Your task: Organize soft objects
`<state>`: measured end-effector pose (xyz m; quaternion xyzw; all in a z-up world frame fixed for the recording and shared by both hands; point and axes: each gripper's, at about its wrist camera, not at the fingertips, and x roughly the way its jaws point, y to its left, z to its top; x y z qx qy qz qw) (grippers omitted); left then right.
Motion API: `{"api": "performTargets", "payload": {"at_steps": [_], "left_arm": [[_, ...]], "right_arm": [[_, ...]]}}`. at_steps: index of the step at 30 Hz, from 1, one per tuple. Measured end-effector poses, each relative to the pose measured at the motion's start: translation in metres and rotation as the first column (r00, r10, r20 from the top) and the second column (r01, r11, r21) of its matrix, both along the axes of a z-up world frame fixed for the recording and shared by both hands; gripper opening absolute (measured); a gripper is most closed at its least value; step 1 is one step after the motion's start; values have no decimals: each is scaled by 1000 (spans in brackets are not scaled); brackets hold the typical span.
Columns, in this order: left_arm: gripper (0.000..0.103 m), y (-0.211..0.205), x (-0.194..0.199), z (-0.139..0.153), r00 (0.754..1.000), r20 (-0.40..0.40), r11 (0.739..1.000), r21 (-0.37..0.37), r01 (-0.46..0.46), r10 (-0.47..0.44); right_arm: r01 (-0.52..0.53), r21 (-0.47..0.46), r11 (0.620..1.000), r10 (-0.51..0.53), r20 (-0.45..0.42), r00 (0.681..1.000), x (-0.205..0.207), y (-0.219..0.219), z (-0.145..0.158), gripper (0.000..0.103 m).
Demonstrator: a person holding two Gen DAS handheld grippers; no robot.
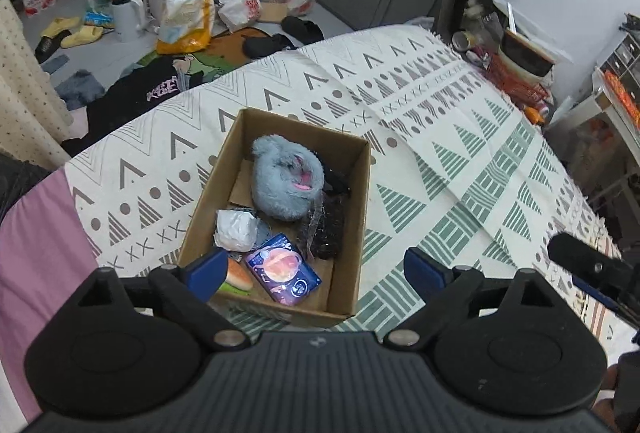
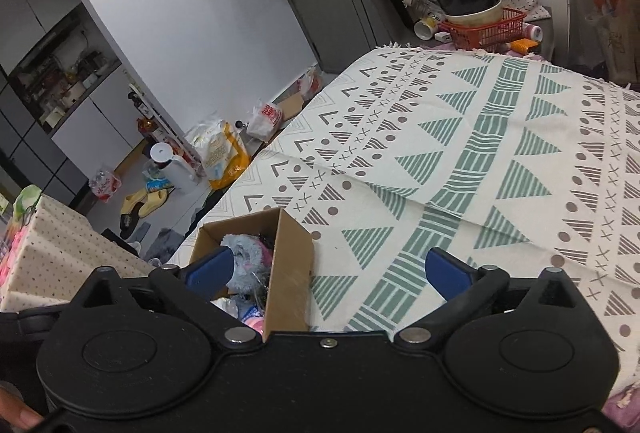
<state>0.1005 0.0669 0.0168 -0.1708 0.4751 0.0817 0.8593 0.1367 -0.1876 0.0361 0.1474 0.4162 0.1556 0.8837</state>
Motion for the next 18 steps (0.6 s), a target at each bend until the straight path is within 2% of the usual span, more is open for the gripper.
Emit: {"api": "performTargets", "payload": {"at_steps": [4, 11, 18], "left_arm": [[102, -6, -11, 3, 1000, 20, 1000, 8, -6, 5], [103, -21, -28, 12, 998, 52, 999, 47, 14, -16], [103, -30, -47, 21, 995, 89, 998, 56, 33, -38]], "right_arm": [[10, -24, 1000, -10, 8, 1000, -10, -10, 1, 103], [46, -24, 999, -45, 36, 998, -30, -33, 8, 103], [54, -82, 995, -48, 72, 996, -52, -47, 18, 103]]}}
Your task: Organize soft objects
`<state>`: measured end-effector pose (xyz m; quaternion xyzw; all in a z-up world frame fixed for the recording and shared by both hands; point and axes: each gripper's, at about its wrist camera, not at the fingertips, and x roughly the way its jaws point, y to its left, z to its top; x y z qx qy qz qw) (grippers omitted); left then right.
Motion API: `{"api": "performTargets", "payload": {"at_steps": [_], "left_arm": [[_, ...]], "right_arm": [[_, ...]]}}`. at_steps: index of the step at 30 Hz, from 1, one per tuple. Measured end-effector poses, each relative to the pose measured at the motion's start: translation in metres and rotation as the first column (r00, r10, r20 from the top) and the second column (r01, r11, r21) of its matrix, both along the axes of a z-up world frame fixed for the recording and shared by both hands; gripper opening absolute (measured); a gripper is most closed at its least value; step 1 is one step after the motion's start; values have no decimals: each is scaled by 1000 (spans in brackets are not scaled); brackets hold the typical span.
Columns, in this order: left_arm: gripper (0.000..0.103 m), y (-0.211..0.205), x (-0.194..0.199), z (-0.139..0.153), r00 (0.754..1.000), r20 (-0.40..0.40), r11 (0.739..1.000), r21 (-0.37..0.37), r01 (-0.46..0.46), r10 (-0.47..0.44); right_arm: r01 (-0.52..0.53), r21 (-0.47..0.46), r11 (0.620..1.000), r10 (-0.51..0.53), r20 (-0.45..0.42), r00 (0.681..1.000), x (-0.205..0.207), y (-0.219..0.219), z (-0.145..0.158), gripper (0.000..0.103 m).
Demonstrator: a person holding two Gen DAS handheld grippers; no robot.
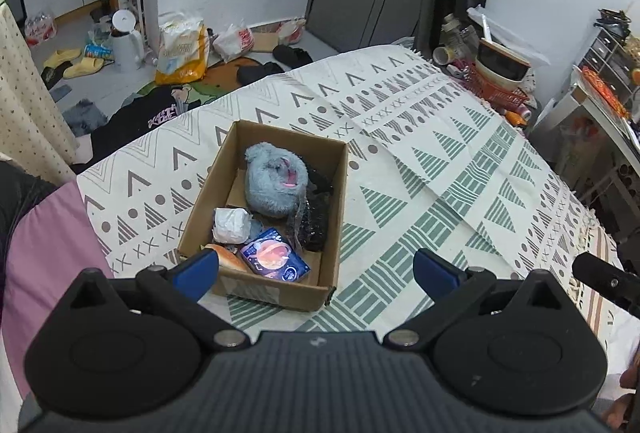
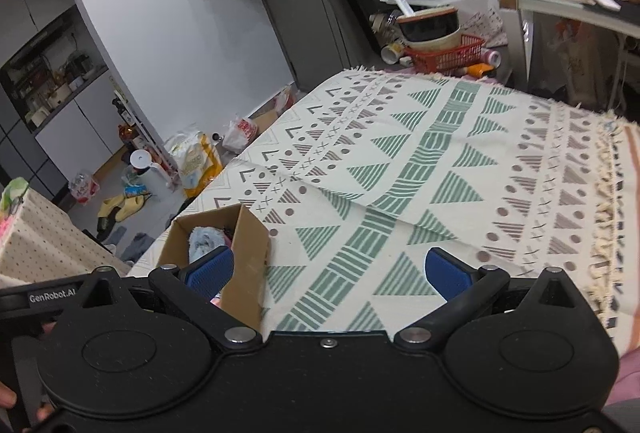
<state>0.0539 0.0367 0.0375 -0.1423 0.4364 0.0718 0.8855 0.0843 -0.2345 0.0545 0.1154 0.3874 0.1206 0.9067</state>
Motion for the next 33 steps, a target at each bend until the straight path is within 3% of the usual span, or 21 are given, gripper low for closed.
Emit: {"api": "performTargets", "payload": {"at_steps": [18, 33], "left_arm": [[103, -32, -50, 17, 992, 57, 990, 93, 104, -109], [103, -49, -84, 30, 984, 85, 979, 149, 140, -154]], "right_arm": [[-7, -57, 998, 8, 25, 1000, -55, -13, 12, 103], [-35, -53, 998, 38, 44, 998, -90, -26, 24, 103]]}}
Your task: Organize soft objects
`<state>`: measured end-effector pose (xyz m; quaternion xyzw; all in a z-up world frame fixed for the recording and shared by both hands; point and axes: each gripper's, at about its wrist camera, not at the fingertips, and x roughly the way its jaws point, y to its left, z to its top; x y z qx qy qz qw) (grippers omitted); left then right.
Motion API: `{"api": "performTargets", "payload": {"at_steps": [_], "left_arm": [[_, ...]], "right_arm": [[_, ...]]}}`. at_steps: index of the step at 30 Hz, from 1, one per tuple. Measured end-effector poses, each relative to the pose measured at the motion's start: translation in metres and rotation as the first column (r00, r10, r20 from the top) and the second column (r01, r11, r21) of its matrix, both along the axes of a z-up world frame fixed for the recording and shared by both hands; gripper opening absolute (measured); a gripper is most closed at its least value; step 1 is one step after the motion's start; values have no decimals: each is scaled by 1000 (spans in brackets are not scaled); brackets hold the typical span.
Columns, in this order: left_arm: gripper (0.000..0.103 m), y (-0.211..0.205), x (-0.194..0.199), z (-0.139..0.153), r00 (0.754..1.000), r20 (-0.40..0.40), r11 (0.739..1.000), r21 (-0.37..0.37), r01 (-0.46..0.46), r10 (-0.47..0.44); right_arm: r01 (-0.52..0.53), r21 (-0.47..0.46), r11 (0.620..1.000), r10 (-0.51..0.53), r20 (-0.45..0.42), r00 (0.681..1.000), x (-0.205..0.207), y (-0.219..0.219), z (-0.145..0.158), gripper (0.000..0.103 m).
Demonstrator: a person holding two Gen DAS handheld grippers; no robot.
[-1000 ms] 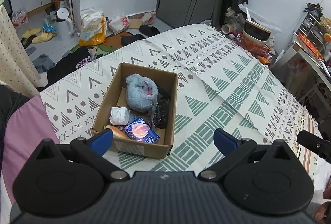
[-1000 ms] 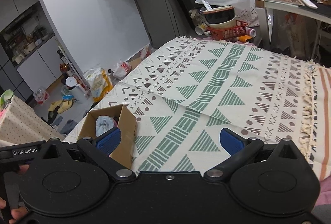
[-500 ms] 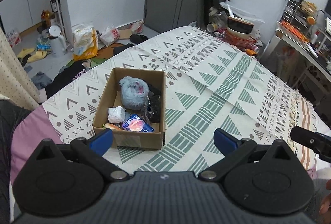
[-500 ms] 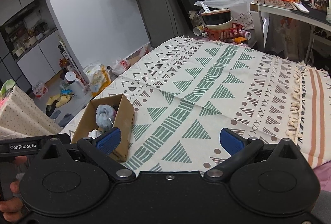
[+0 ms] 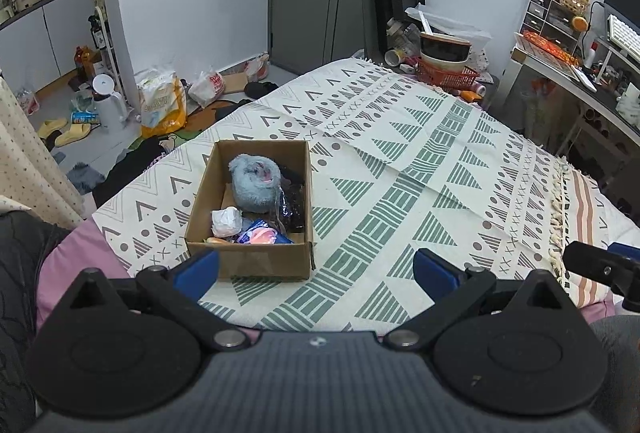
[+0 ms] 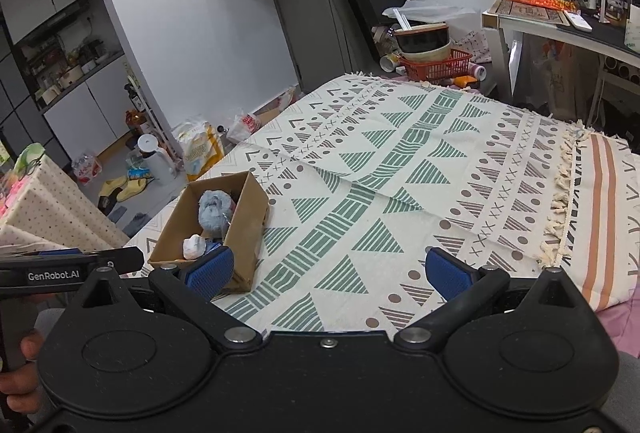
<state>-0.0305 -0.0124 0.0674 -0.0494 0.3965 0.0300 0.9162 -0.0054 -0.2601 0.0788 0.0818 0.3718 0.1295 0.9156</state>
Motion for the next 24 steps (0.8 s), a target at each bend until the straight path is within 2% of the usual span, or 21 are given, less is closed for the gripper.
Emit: {"api": "performTargets", "payload": {"at_steps": [24], "left_arm": [[103, -6, -19, 11, 1000, 31, 1000, 8, -6, 6]], "right_arm": [[-1, 9, 1000, 1, 38, 999, -18, -6, 12, 103]]}}
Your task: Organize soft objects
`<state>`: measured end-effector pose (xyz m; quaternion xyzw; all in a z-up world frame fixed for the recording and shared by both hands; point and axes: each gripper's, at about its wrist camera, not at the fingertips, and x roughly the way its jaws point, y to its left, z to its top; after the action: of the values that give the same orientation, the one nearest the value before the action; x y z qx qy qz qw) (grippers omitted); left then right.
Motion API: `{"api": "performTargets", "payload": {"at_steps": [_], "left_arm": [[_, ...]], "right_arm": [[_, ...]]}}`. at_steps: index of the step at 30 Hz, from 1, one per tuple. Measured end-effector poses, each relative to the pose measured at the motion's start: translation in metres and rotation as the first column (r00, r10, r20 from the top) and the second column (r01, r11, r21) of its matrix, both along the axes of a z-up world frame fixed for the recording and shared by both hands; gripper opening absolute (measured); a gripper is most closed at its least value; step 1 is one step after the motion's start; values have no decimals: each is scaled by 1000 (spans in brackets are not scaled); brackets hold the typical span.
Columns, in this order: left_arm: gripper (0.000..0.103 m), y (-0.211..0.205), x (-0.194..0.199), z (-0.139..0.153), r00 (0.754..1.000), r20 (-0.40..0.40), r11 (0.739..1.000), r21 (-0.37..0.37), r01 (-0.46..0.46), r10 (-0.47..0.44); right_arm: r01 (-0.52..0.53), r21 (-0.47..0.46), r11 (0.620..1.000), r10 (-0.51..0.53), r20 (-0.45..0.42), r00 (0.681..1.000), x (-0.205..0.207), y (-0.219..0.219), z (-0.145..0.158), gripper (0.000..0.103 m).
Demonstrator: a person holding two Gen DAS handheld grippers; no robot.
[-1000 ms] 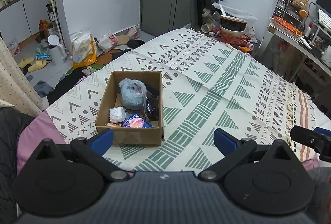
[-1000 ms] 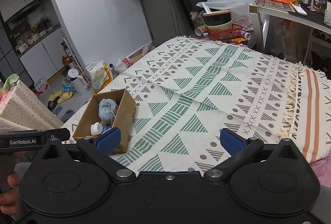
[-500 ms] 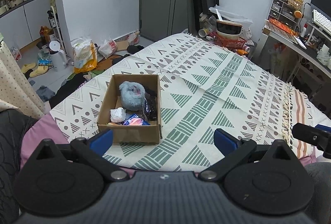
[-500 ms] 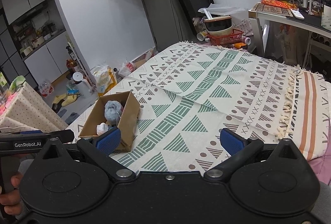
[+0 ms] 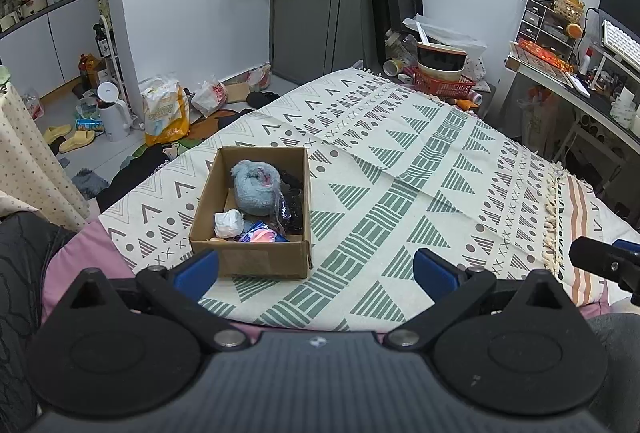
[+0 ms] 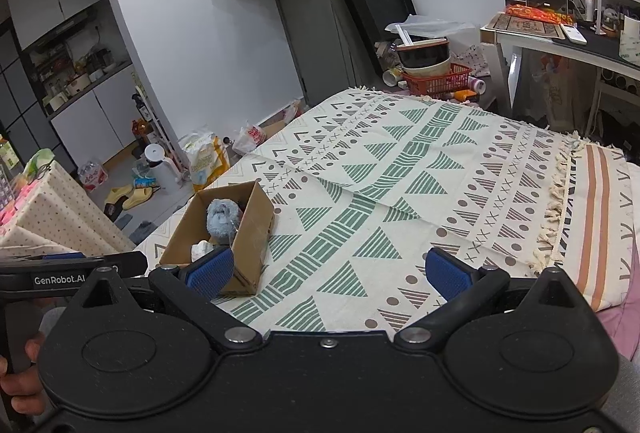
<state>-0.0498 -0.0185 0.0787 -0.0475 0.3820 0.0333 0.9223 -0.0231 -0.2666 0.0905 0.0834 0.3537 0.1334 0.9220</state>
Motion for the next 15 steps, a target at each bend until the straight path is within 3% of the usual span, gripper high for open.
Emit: {"api": "performTargets", "payload": {"at_steps": [15], "left_arm": [[103, 3, -2, 0, 1000, 0, 1000, -5, -7, 7]], "right_arm": [[-2, -6, 1000, 2, 8, 1000, -1, 3, 3, 103]]}}
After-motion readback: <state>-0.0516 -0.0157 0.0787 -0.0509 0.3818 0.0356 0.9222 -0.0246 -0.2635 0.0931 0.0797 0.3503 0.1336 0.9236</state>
